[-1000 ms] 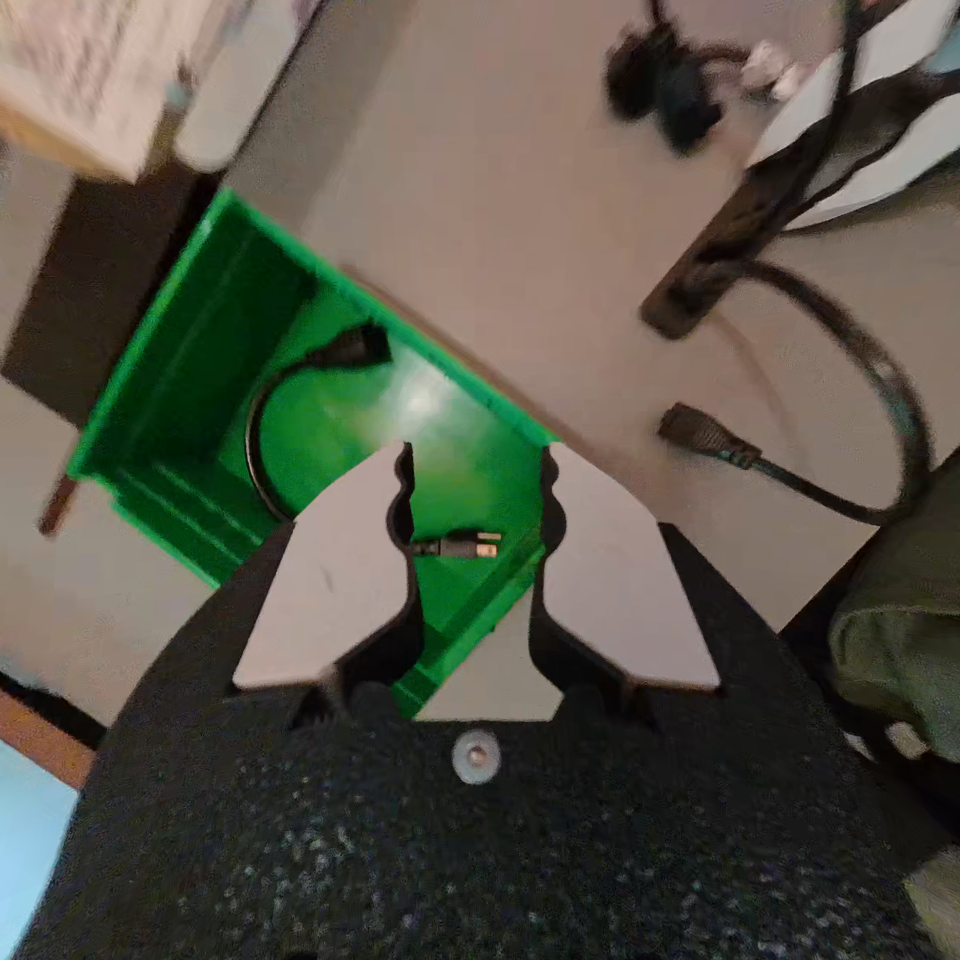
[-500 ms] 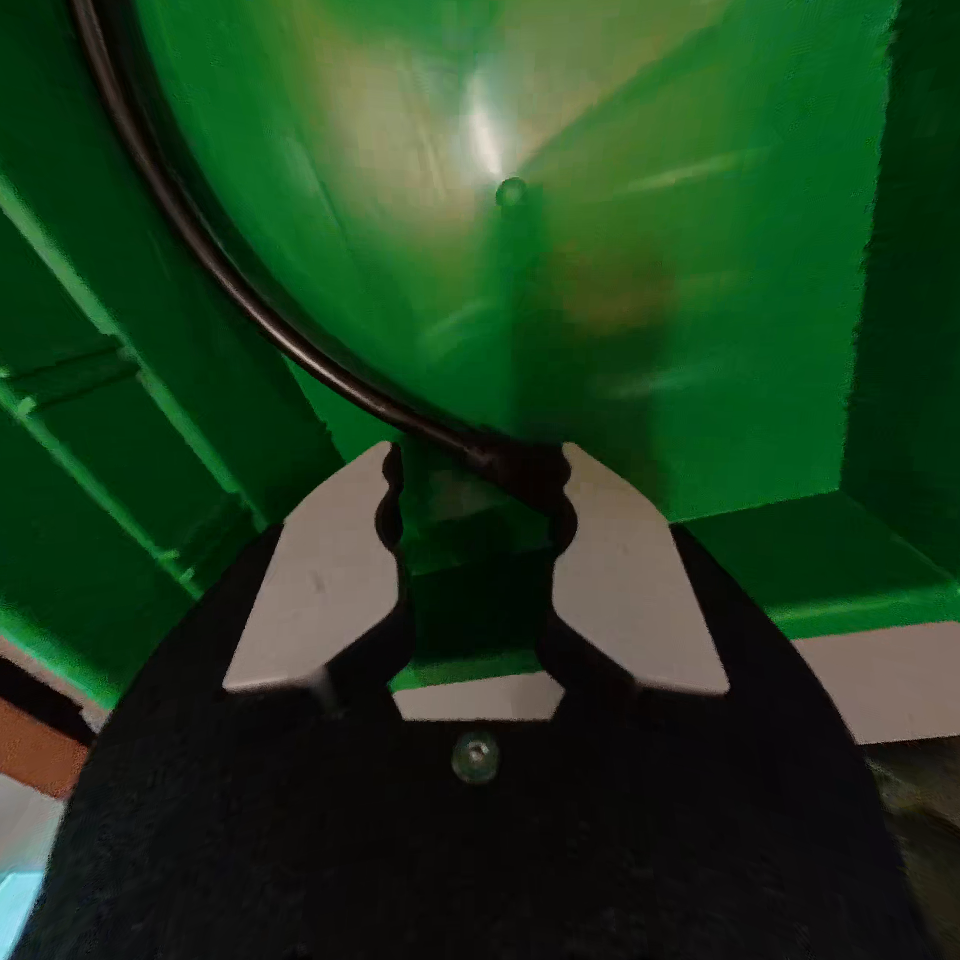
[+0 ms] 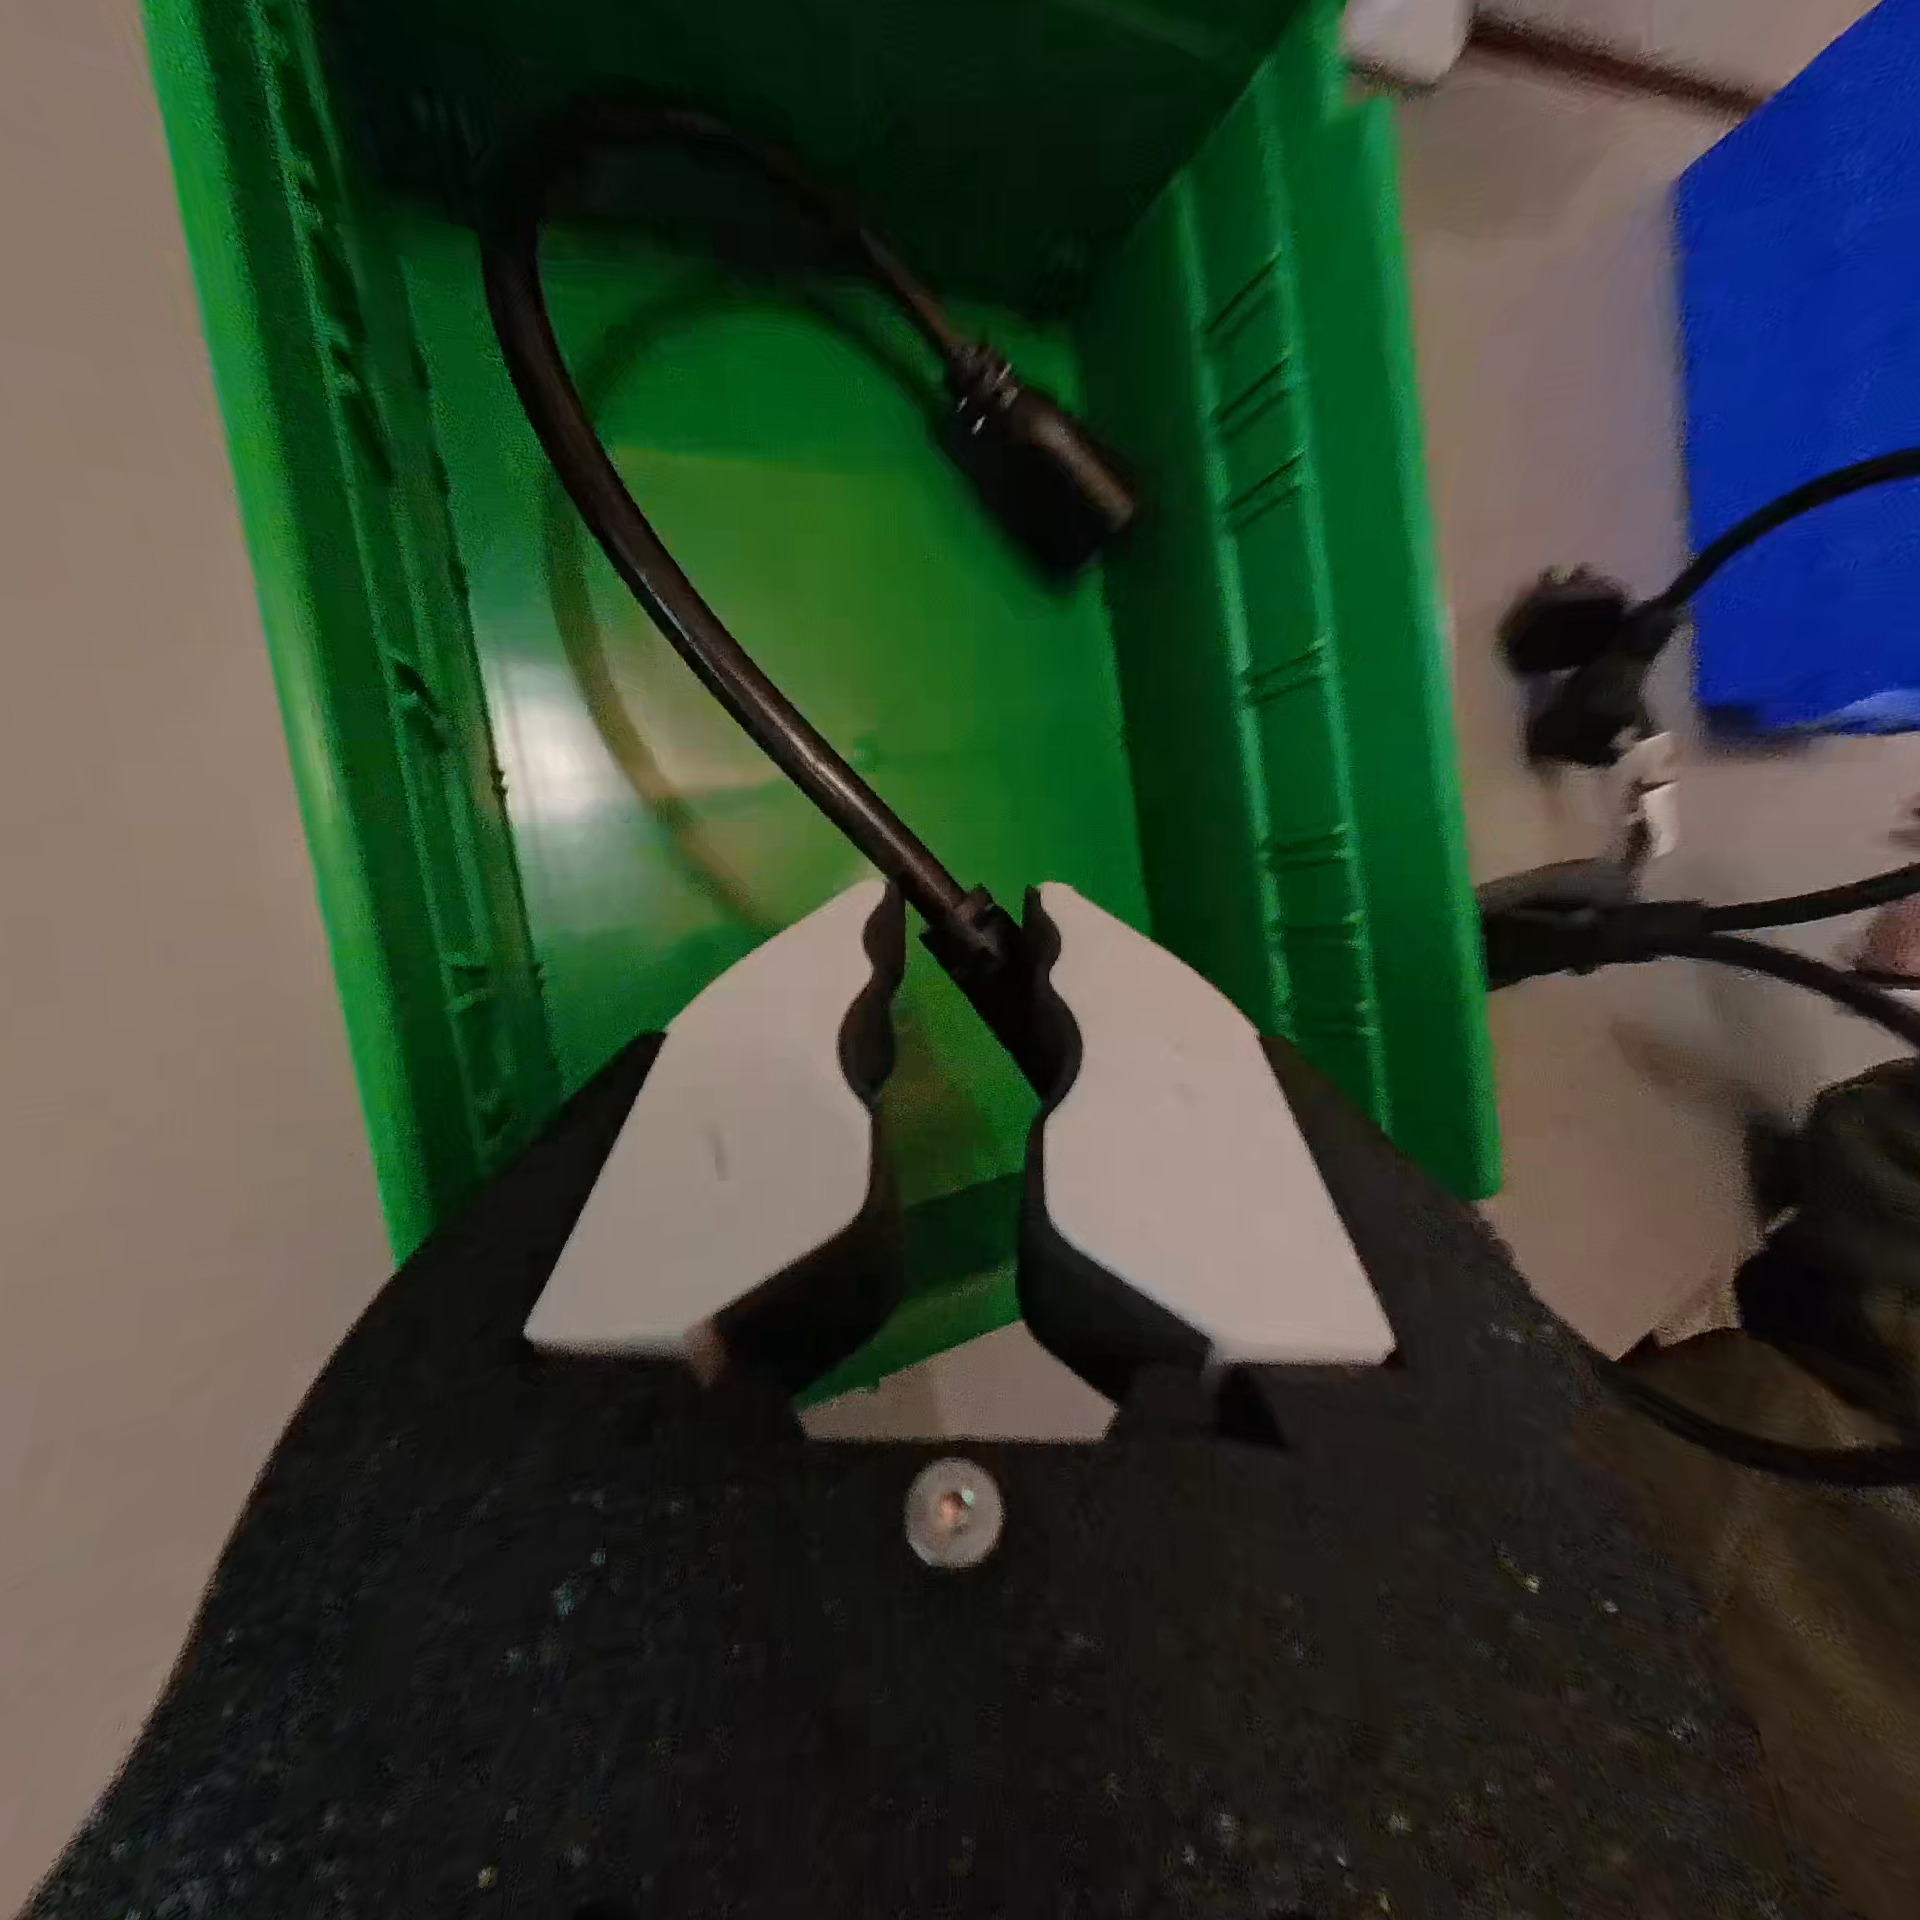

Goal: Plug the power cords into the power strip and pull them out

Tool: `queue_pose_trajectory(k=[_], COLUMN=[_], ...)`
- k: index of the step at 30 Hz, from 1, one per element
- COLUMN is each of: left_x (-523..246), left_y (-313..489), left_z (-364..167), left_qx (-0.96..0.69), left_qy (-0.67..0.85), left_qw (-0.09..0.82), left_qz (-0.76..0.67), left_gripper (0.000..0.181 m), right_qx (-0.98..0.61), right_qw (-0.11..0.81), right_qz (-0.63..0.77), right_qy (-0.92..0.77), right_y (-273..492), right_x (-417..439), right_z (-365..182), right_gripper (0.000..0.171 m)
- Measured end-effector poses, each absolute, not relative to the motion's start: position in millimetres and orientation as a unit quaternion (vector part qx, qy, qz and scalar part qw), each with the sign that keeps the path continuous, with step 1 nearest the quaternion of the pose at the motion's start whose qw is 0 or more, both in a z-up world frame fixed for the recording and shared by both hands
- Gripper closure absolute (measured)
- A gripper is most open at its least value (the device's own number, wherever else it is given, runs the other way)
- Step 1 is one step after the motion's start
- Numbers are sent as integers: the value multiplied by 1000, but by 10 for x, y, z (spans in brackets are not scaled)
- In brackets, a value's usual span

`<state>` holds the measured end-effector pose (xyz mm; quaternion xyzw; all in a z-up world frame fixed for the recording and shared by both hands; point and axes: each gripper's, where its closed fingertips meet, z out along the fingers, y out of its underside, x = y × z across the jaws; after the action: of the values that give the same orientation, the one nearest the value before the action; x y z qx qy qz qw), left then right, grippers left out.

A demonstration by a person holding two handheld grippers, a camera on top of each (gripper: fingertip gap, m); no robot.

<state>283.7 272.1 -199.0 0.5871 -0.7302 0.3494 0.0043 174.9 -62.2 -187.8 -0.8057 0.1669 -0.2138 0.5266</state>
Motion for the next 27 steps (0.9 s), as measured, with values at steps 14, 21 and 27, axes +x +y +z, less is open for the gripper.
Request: queue_pose_trajectory(k=[14, 21, 27], left_x=[2671, 1991, 1589], left_y=[1568, 422, -506], left_z=[429, 893, 381], left_qx=[336, 205, 162], left_qy=[-600, -479, -555], left_qw=[-148, -103, -15], left_qz=[711, 847, 816], left_gripper=[169, 169, 170], right_qx=[-718, -638, -568], right_qw=[629, 713, 769], right_qz=[-249, -222, -215], right_qy=[161, 190, 200], right_y=[-491, -401, -541], right_x=[1532, 1375, 1258], right_z=[-1062, -604, -272], right_gripper=[113, 118, 121])
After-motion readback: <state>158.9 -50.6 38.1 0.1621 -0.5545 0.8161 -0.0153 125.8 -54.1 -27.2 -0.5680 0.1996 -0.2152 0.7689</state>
